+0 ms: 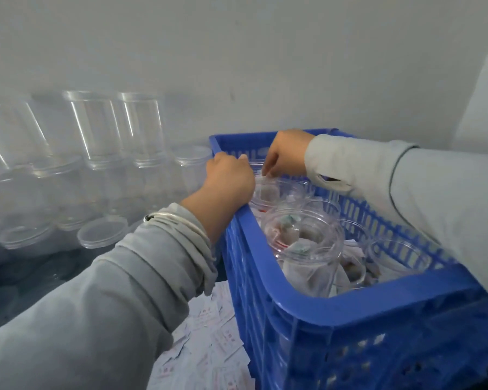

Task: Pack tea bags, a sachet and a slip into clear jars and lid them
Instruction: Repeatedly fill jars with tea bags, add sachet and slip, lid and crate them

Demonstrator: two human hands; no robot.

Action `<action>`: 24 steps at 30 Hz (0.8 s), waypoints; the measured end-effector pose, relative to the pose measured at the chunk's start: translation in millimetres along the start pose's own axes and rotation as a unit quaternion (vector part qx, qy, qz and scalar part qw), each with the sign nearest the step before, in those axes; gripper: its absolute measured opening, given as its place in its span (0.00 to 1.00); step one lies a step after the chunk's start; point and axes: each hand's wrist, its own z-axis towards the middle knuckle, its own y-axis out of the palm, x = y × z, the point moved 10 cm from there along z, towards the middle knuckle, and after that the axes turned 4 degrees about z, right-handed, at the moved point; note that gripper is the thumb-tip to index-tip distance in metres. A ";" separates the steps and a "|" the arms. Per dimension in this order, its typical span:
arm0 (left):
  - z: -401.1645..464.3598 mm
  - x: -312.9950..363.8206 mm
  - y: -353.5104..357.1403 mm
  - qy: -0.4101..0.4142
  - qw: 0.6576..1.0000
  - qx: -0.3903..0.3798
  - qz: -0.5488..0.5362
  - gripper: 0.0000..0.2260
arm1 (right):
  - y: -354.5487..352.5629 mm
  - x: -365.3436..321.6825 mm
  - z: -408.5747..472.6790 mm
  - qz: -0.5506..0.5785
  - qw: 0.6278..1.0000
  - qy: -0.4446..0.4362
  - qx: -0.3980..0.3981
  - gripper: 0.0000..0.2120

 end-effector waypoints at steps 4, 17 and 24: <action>2.8 -4.2 1.1 -0.010 1.000 0.011 -0.004 0.17 | 4.5 1.7 0.2 0.000 1.000 0.017 -0.011 0.13; -10.4 -12.9 -4.8 -0.022 0.998 0.025 -0.050 0.16 | 7.4 -3.8 -24.4 0.059 0.997 0.041 0.001 0.22; -26.1 -18.3 -10.2 -0.022 0.996 0.014 -0.086 0.16 | 2.8 -5.9 -41.7 0.067 0.996 0.059 0.017 0.23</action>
